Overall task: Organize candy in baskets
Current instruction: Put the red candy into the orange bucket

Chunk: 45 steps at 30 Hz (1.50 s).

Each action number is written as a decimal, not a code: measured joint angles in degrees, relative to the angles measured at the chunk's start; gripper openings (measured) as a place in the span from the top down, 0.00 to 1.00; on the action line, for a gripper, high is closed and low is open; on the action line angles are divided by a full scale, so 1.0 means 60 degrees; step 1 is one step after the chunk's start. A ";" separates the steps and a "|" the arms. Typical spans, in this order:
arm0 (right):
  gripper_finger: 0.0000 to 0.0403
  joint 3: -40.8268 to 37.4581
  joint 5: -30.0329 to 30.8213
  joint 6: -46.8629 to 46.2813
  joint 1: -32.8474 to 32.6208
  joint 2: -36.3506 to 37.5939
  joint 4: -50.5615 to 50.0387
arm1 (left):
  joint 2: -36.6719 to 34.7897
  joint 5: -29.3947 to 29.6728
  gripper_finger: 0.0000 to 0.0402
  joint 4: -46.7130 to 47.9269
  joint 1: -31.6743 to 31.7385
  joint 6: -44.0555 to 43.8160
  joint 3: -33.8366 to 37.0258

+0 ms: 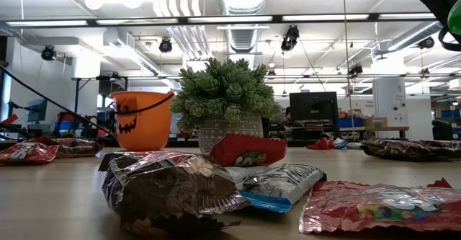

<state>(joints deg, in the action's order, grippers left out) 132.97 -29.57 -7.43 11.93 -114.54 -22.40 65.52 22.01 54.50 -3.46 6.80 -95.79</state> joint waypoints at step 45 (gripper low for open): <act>0.54 0.0112 0.3933 -0.0759 0.0198 0.0980 -0.7887 | 0.1082 -0.0352 0.98 0.3322 0.6258 0.2175 0.0091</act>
<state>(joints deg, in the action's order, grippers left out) 133.64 -5.98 -11.99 13.13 -108.66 -69.72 72.01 19.90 74.43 34.08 19.85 -95.24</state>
